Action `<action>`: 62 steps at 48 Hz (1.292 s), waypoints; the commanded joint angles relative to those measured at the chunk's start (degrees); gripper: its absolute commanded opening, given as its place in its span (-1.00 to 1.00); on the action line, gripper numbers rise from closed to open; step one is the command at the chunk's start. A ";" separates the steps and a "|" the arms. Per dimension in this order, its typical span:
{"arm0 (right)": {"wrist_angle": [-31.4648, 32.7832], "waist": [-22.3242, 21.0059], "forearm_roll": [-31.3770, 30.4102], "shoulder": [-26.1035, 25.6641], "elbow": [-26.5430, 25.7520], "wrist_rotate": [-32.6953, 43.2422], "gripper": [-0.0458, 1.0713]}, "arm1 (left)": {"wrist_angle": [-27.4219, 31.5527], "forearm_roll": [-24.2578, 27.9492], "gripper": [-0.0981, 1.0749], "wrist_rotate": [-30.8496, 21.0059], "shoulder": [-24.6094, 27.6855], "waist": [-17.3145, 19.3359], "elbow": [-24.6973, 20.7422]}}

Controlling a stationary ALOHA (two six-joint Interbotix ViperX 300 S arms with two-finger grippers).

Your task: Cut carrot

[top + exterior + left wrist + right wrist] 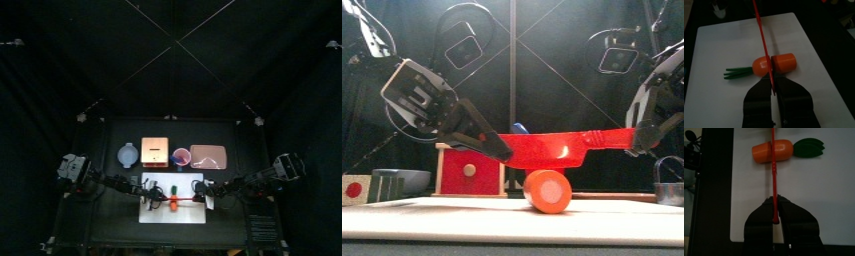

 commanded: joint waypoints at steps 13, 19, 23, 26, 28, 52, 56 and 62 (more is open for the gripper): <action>2.02 1.76 -0.26 -0.79 -1.76 0.09 -0.51 | 0.26 -2.37 -0.25 3.87 -0.35 -2.81 -1.05; 2.81 1.76 -0.35 -0.62 -2.29 0.00 -0.51 | 0.35 -4.04 -0.25 5.27 -0.44 -3.52 -1.14; 3.52 1.76 -0.53 -0.53 -2.29 0.00 -0.51 | 0.62 -4.92 -0.25 6.06 -0.18 -3.52 -0.97; 4.31 1.67 -0.97 -0.44 -2.37 0.00 -0.51 | 0.79 -5.27 -0.25 6.94 -0.09 -3.52 -1.14; 4.92 1.58 -0.97 -0.44 -2.37 0.09 -0.51 | 0.79 -5.62 -0.25 7.82 -0.18 -3.43 -1.23; 5.98 1.67 -1.05 0.26 -2.46 0.09 -0.52 | 2.81 -7.03 -0.25 8.88 0.44 -3.34 -1.32; 5.98 1.67 -1.05 0.97 -2.55 0.09 -0.52 | 3.08 -7.03 -0.25 8.88 0.88 -3.43 -1.41; 5.98 1.67 -1.14 2.11 -2.55 0.00 -0.52 | 3.08 -7.03 -0.25 8.96 1.49 -3.43 -1.32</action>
